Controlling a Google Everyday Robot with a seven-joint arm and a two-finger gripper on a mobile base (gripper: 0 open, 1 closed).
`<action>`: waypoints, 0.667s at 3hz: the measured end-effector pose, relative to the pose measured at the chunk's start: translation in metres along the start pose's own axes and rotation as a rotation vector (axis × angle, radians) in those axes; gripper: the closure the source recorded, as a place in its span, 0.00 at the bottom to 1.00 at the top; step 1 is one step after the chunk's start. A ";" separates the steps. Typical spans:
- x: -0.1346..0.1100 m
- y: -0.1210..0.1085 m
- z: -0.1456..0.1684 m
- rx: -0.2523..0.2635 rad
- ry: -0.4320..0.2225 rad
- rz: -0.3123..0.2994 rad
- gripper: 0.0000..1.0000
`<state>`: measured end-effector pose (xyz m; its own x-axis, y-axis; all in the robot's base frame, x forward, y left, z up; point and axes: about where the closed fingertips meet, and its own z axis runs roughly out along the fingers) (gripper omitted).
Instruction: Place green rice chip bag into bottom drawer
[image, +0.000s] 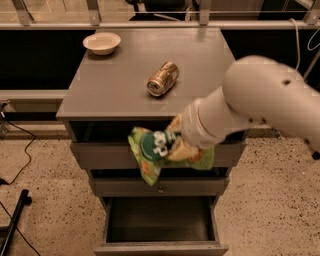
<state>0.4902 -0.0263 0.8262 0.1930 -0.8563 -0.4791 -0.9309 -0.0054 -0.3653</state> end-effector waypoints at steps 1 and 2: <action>0.079 0.044 0.050 -0.115 0.052 0.141 1.00; 0.124 0.041 0.080 -0.141 0.042 0.213 1.00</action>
Offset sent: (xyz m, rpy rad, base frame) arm 0.0452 -0.0933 -0.1891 0.0431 0.2876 -0.1798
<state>0.5010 -0.0911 0.6876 -0.0226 -0.8664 -0.4988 -0.9838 0.1081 -0.1432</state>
